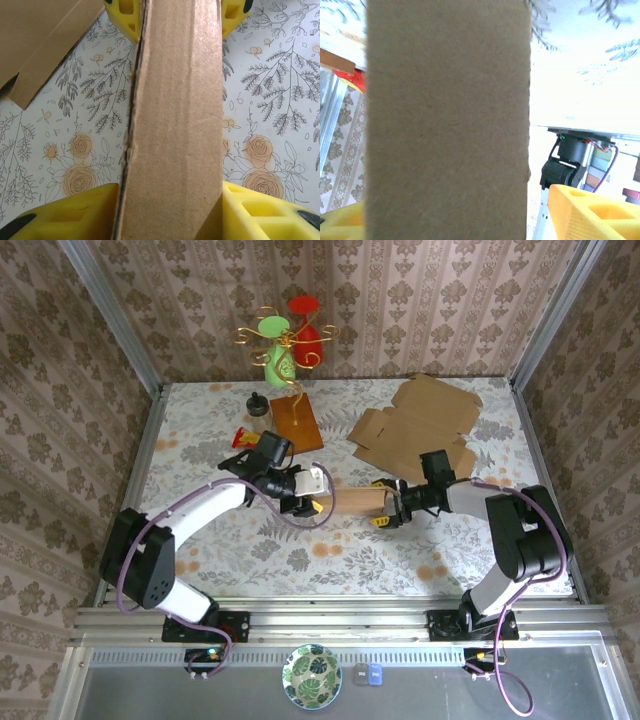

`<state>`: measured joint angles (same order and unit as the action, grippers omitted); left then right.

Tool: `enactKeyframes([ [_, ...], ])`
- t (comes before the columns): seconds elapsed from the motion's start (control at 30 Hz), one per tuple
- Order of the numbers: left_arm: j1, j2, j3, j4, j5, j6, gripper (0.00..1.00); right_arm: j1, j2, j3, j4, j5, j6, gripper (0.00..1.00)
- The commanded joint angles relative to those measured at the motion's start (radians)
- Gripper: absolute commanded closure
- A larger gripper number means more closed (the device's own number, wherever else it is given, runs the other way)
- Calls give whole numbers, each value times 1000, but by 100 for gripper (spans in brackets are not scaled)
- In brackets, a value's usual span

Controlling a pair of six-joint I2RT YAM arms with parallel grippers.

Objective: Fold the paper box

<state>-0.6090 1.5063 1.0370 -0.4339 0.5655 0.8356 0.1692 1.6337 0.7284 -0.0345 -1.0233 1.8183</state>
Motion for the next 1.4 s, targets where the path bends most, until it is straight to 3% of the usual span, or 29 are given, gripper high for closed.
enactKeyframes([
  [0.0, -5, 23, 36, -55, 21, -61, 50, -43, -45, 78, -189, 59, -139, 28],
  [0.17, -5, 63, 82, -73, 13, -151, 51, -109, -145, 115, -285, 198, -204, 25],
  [0.33, -4, 108, 152, -133, 17, -227, 54, -137, -326, 152, -454, 446, -288, 25],
  [0.5, -5, 129, 173, -140, 14, -286, 54, -50, -524, 180, -547, 777, -379, 29],
  [0.6, -8, 132, 179, -147, 15, -291, 55, 68, -592, 148, -474, 926, -415, 34],
  [0.77, -15, 122, 175, -149, 7, -286, 54, 234, -544, 133, -326, 979, -397, 38],
  [0.97, -29, 115, 162, -141, -15, -280, 55, 345, -418, 189, -285, 981, -386, 40],
  [1.17, -41, 108, 152, -134, -33, -277, 54, 361, -356, 165, -236, 985, -379, 43],
  [1.37, -58, 101, 146, -121, -55, -283, 51, 360, -312, 161, -295, 981, -368, 53],
])
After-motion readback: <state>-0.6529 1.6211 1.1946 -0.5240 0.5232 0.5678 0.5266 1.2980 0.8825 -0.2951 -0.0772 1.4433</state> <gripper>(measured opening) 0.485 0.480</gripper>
